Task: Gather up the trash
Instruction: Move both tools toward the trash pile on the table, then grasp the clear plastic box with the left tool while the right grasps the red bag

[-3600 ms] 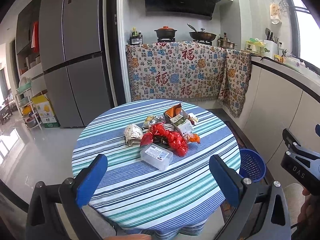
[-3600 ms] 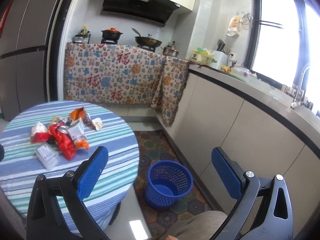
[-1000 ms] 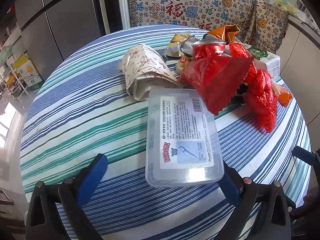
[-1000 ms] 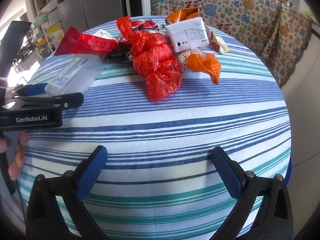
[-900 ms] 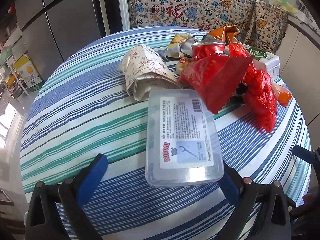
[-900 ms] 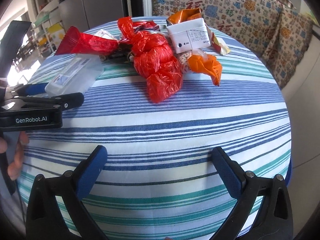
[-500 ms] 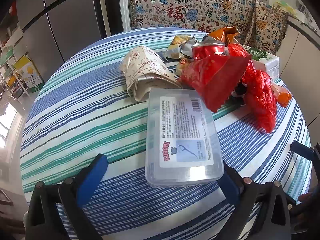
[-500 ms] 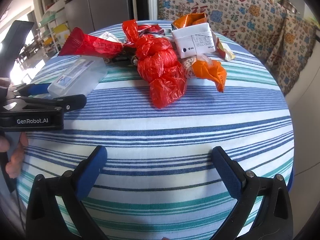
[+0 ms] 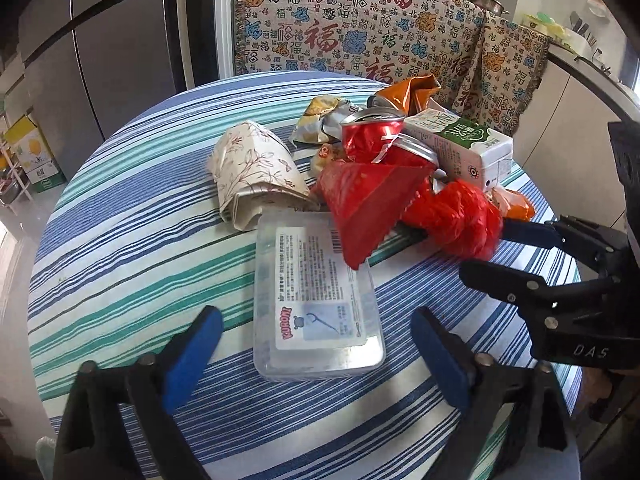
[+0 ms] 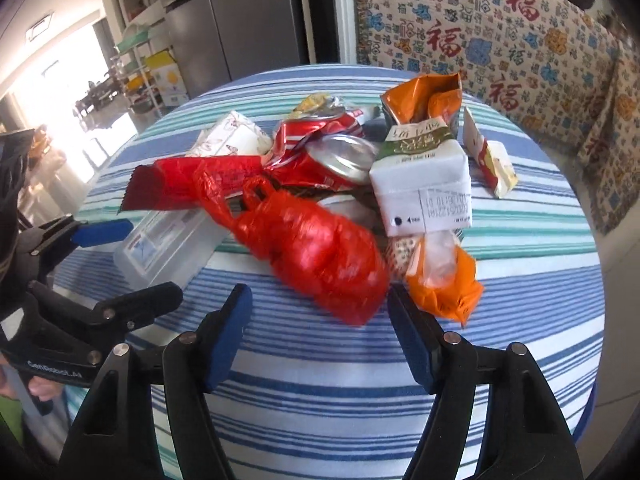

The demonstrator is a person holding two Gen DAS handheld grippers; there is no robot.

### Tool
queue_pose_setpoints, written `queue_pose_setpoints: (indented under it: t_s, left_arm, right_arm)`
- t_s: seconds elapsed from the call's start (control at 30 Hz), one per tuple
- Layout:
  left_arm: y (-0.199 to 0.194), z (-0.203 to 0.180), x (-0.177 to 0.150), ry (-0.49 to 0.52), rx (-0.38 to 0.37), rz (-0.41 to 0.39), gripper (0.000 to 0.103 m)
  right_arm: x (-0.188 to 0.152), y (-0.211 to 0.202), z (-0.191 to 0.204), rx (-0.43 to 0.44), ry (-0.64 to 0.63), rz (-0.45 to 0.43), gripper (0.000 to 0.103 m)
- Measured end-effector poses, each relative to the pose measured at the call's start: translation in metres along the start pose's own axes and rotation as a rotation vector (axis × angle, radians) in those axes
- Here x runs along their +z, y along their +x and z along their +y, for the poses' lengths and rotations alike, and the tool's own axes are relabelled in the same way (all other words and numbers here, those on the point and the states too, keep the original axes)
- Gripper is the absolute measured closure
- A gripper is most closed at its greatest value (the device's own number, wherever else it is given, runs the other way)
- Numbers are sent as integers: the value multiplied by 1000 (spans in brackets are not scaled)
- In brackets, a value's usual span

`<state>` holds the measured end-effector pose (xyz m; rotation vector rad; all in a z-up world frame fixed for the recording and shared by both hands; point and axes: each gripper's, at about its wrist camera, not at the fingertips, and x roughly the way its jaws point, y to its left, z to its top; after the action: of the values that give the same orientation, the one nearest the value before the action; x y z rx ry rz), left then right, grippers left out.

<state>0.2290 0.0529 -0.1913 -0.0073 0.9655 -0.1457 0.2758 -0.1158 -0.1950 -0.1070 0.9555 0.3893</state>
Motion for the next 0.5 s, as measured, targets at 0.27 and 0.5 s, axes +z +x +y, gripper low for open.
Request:
queue_pose_setpoints:
  t_s: [0.27,0.5]
  left_arm:
    - [-13,16,-17,-24,0,34,41]
    - [-29,33,-38,-60,-6,25,41]
  right_arm:
    - [-12,-1,10,166,56,108,59]
    - [-9,-23,28,132,-58,72,27]
